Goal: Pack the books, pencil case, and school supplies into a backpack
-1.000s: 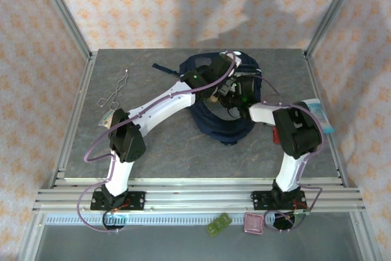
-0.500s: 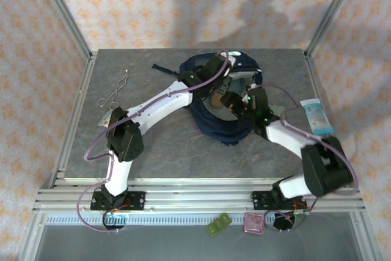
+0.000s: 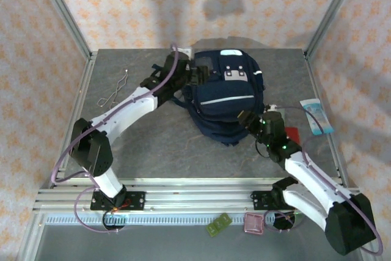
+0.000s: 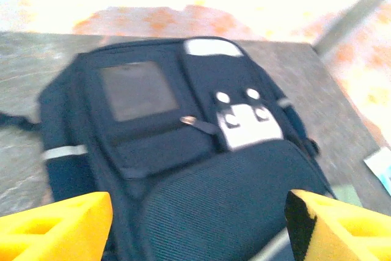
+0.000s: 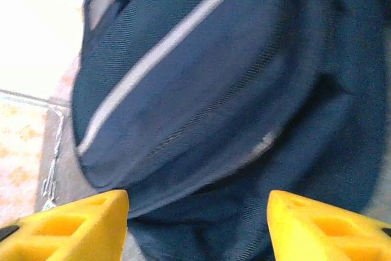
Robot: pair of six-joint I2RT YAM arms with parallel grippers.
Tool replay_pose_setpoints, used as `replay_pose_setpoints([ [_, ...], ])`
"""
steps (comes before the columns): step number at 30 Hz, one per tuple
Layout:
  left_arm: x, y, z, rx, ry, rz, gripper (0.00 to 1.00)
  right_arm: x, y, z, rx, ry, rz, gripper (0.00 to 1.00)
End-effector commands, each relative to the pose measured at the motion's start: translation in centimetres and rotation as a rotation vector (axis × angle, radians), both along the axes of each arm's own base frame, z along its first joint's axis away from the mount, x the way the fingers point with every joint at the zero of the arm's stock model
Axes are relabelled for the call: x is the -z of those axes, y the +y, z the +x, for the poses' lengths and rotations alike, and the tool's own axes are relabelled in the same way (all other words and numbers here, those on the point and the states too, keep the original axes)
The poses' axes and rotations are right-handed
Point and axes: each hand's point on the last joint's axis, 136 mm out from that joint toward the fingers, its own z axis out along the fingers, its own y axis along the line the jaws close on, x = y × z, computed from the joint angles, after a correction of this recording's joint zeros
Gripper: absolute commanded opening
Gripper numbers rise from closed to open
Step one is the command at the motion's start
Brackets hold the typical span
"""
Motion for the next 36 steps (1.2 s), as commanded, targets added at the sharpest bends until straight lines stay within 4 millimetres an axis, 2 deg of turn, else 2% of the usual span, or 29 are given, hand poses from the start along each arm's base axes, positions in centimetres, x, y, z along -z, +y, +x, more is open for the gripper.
replay_pose_setpoints([
  [1, 4.5, 2.1, 2.0, -0.085, 0.113, -0.078, 0.77, 1.5, -2.0, -1.0, 0.105, 0.011, -0.008, 0.61],
  [2, 5.5, 2.6, 2.6, -0.1, 0.136, -0.079, 0.77, 1.2, -2.0, -0.9, 0.106, -0.002, -0.007, 0.62],
  [5, 8.2, 2.4, 4.6, -0.098, 0.203, -0.083, 0.77, 0.2, -1.7, 0.1, 0.097, -0.012, -0.027, 0.62],
  [8, 10.9, 1.4, 6.3, -0.082, 0.259, -0.087, 0.77, 0.0, -1.4, 1.4, 0.09, 0.004, -0.057, 0.63],
  [12, 13.7, 0.0, 8.3, -0.068, 0.324, -0.092, 0.77, 1.6, -1.8, 3.1, 0.119, 0.072, -0.084, 0.63],
  [15, 15.4, -0.4, 9.2, -0.074, 0.36, -0.101, 0.73, 3.3, -2.0, 4.0, 0.119, 0.14, -0.097, 0.63],
  [17, 16.2, -0.6, 9.4, -0.067, 0.368, -0.113, 0.57, 4.4, -1.7, 4.5, 0.106, 0.171, -0.111, 0.62],
  [18, 16.7, -0.5, 9.5, -0.066, 0.375, -0.114, 0.44, 4.6, -1.6, 4.9, 0.102, 0.176, -0.116, 0.62],
  [19, 16.9, -0.3, 9.5, -0.081, 0.394, -0.147, 0.23, 4.9, -1.5, 5.3, 0.103, 0.185, -0.121, 0.62],
  [20, 17.2, -0.1, 9.4, -0.081, 0.404, -0.156, 0.11, 5.0, -1.4, 5.6, 0.103, 0.189, -0.125, 0.62],
  [21, 17.3, 0.1, 9.1, -0.084, 0.412, -0.173, 0.0, 5.1, -1.3, 6.0, 0.099, 0.19, -0.127, 0.61],
  [23, 16.9, 0.9, 8.4, -0.095, 0.41, -0.198, 0.0, 5.5, -1.1, 6.6, 0.099, 0.196, -0.132, 0.61],
  [26, 14.9, 2.2, 6.9, -0.111, 0.379, -0.272, 0.0, 6.1, -0.9, 8.0, 0.105, 0.213, -0.14, 0.59],
  [29, 12.0, 3.7, 5.3, -0.133, 0.32, -0.328, 0.0, 6.2, -0.3, 10.0, 0.103, 0.212, -0.134, 0.57],
  [31, 10.4, 4.2, 4.0, -0.134, 0.304, -0.362, 0.0, 5.7, 0.4, 12.0, 0.099, 0.2, -0.131, 0.56],
  [36, 9.7, 3.0, 1.7, -0.092, 0.334, -0.527, 0.0, 2.7, 1.2, 17.2, 0.107, 0.113, -0.15, 0.55],
])
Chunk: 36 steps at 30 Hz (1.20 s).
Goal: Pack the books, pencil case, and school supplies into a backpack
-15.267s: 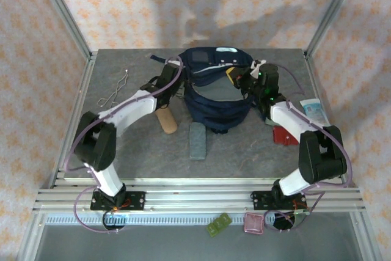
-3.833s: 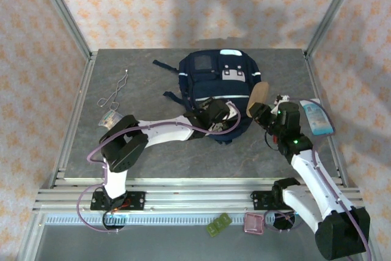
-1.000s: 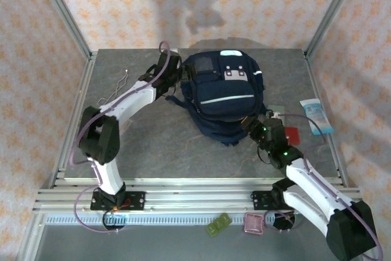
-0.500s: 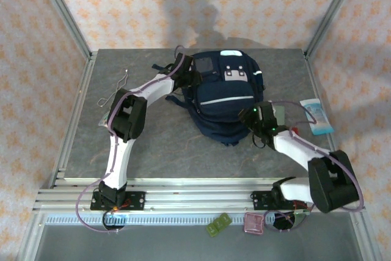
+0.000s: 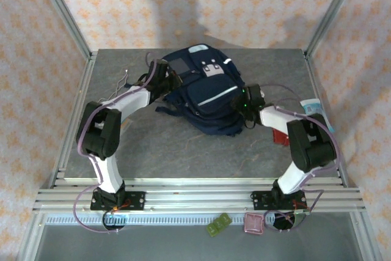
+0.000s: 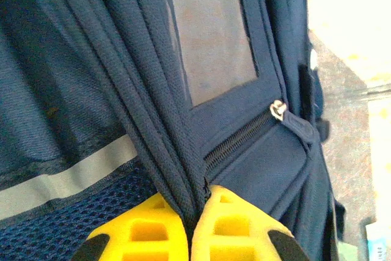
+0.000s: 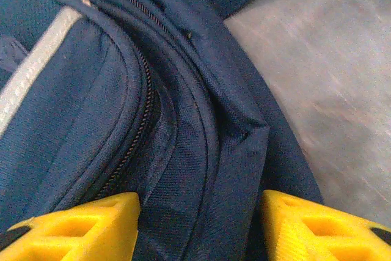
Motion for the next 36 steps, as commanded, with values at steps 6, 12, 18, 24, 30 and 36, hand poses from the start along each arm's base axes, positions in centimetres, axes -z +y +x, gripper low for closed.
replay_pose_setpoints([
  [6, -2.4, -5.2, -2.8, 0.115, -0.026, -0.231, 0.0, -5.8, 1.1, 8.2, -0.045, -0.159, -0.049, 0.55],
  [12, -1.9, -6.2, -3.7, 0.108, -0.024, -0.255, 0.32, -7.6, 1.1, 5.0, -0.09, -0.153, -0.103, 0.58],
  [18, -0.2, -6.7, -5.2, 0.112, 0.017, -0.176, 0.48, -8.0, 1.8, 0.1, -0.15, -0.139, -0.079, 0.59],
  [24, 2.2, -6.6, -6.3, 0.11, 0.066, -0.126, 0.48, -8.7, 3.5, -2.8, -0.223, -0.166, 0.003, 0.58],
  [30, 1.8, -7.6, -5.3, 0.129, 0.061, -0.147, 0.04, -8.9, 8.4, -5.7, -0.445, -0.215, 0.024, 0.5],
  [36, -2.3, -8.8, -5.2, 0.16, 0.003, -0.238, 0.0, -8.5, 13.2, -7.9, -0.582, -0.264, 0.069, 0.42],
])
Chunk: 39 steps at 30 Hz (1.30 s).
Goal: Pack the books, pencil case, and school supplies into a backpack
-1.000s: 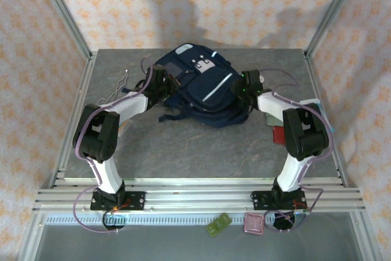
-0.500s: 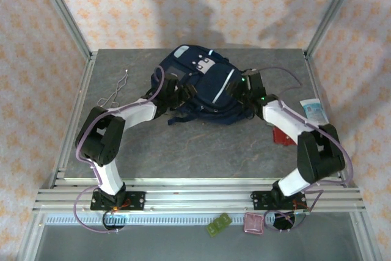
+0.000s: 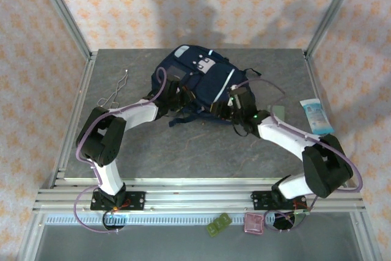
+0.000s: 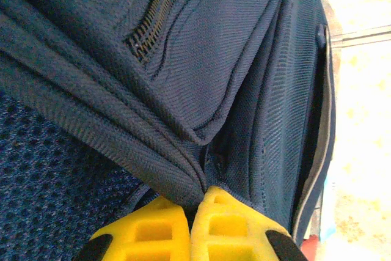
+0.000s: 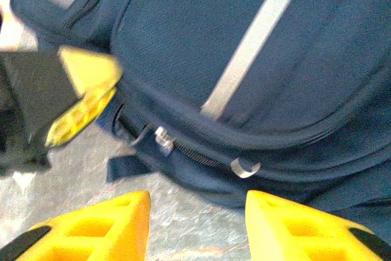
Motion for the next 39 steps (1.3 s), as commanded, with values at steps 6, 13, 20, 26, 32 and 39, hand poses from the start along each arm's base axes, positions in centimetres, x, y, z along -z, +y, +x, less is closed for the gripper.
replay_pose_setpoints([
  [6, -8.6, -2.9, 0.1, 0.068, -0.151, -0.183, 0.0, -1.2, 4.6, 0.7, -0.063, -0.088, 0.075, 0.45],
  [13, -10.1, -3.2, -0.2, 0.075, -0.173, -0.216, 0.0, -0.1, 3.6, 3.7, 0.102, -0.085, 0.024, 0.43],
  [20, -10.4, -3.9, -0.5, 0.091, -0.171, -0.264, 0.0, -1.2, 3.8, 5.8, 0.169, -0.147, 0.051, 0.38],
  [26, -10.3, -4.1, -0.7, 0.094, -0.169, -0.281, 0.0, -0.2, 4.2, 7.4, 0.215, -0.132, 0.028, 0.17],
  [32, -9.6, -3.7, -0.5, 0.079, -0.165, -0.259, 0.0, 1.1, 3.0, 7.7, 0.284, -0.087, -0.041, 0.0],
  [39, -7.5, -0.2, 0.9, -0.012, -0.167, -0.114, 0.0, 3.7, 0.9, 3.7, 0.174, 0.036, -0.191, 0.0],
])
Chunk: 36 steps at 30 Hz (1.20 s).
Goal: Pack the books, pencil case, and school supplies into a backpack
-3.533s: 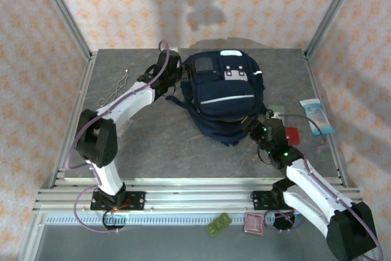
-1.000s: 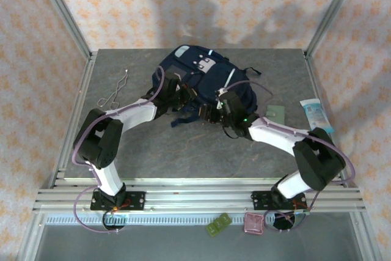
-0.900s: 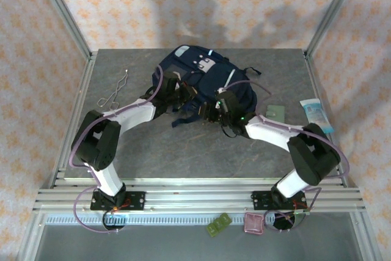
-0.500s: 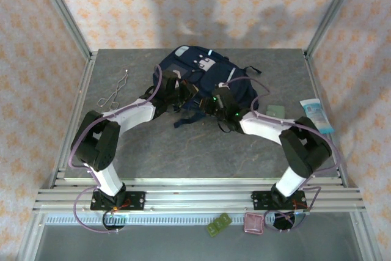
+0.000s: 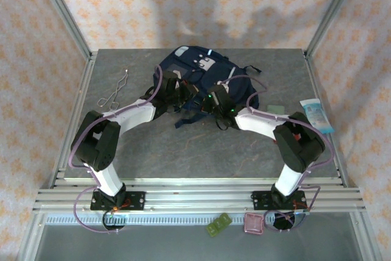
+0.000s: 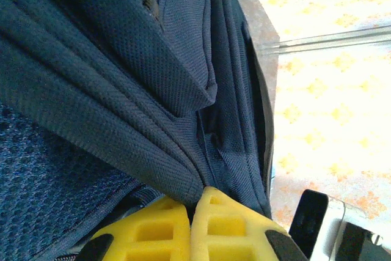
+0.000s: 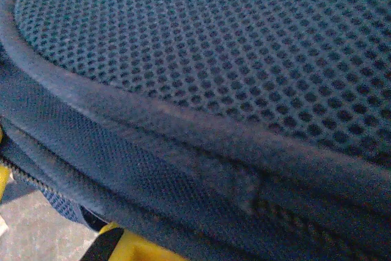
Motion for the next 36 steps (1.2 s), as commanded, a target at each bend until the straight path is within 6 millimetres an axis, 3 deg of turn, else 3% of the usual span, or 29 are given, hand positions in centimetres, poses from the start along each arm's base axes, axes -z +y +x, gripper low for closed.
replay_pose_setpoints([
  [1, -2.6, 1.4, 0.9, -0.018, -0.116, 0.039, 0.0, 1.4, -3.5, -2.3, -0.007, 0.081, -0.151, 0.0],
  [7, -1.1, 3.8, 1.5, -0.054, -0.102, 0.114, 0.0, 3.2, -10.3, -5.1, 0.055, 0.193, -0.255, 0.0],
  [11, -0.5, 4.8, 1.8, -0.069, -0.101, 0.147, 0.0, 3.3, -14.6, -5.5, 0.126, 0.204, -0.311, 0.0],
  [14, -0.1, 5.1, 2.1, -0.066, -0.101, 0.173, 0.0, 2.4, -16.1, -5.1, 0.147, 0.178, -0.354, 0.0],
  [17, 0.0, 5.0, 2.7, -0.047, -0.106, 0.209, 0.0, 1.3, -14.2, -5.3, 0.066, 0.137, -0.368, 0.0],
  [25, -0.9, 6.4, 6.3, -0.059, -0.16, 0.341, 0.0, -0.9, -4.9, -8.6, -0.257, 0.107, -0.249, 0.0],
  [30, -2.5, 7.6, 8.4, -0.081, -0.231, 0.365, 0.0, -2.6, 1.4, -8.9, -0.382, 0.068, -0.098, 0.0],
  [32, -3.2, 7.7, 8.1, -0.083, -0.257, 0.353, 0.2, -2.7, 3.2, -8.2, -0.394, 0.069, -0.02, 0.0],
  [33, -3.6, 7.7, 7.6, -0.083, -0.268, 0.335, 0.36, -2.6, 3.9, -7.8, -0.389, 0.071, 0.003, 0.0],
  [36, -3.8, 7.6, 5.2, -0.061, -0.261, 0.282, 0.46, -2.1, 4.9, -6.7, -0.372, 0.073, 0.027, 0.0],
])
